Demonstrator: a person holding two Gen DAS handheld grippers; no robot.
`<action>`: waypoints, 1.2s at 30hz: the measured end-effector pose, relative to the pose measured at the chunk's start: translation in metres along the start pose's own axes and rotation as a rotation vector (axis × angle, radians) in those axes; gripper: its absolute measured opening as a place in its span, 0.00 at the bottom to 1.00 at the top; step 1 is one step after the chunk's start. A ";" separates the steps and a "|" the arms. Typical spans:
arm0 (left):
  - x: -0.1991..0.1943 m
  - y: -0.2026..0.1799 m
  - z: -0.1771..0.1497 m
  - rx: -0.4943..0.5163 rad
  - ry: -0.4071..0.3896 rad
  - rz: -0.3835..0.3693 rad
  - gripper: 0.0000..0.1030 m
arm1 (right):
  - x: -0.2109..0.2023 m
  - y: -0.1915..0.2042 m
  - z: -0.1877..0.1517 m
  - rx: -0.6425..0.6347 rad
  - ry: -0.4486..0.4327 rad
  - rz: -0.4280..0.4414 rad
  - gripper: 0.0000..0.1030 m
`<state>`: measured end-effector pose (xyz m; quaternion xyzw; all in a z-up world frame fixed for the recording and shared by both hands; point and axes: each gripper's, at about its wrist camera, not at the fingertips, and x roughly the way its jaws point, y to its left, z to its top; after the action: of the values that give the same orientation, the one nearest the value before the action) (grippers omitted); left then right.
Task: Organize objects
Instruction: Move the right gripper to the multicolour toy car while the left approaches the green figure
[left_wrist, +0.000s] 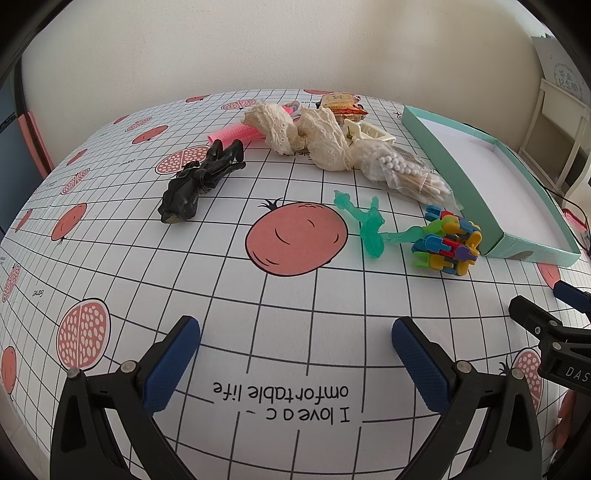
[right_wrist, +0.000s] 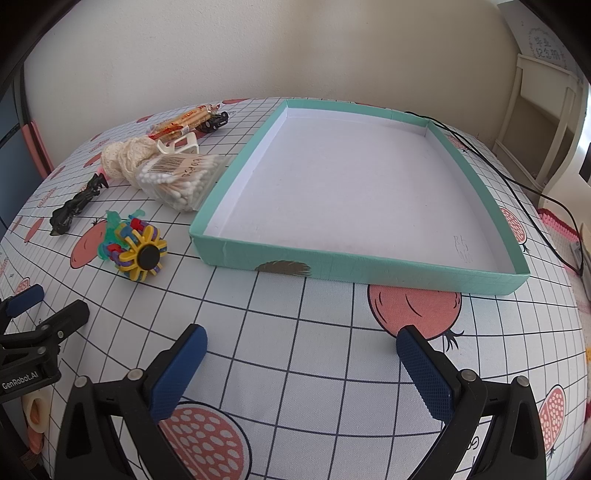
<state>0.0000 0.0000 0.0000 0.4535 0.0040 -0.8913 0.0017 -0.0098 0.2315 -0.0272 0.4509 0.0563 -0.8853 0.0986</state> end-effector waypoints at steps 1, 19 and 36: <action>0.000 0.000 0.000 0.000 0.000 0.000 1.00 | 0.000 0.000 0.000 0.000 0.000 0.000 1.00; -0.002 0.010 0.005 -0.008 0.024 -0.036 1.00 | -0.014 0.006 0.006 -0.028 -0.046 0.051 1.00; -0.015 0.023 0.043 -0.064 -0.039 -0.115 1.00 | -0.025 0.069 0.037 -0.236 -0.092 0.260 0.74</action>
<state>-0.0260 -0.0233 0.0377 0.4348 0.0586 -0.8980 -0.0348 -0.0091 0.1602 0.0141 0.3988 0.0965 -0.8720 0.2668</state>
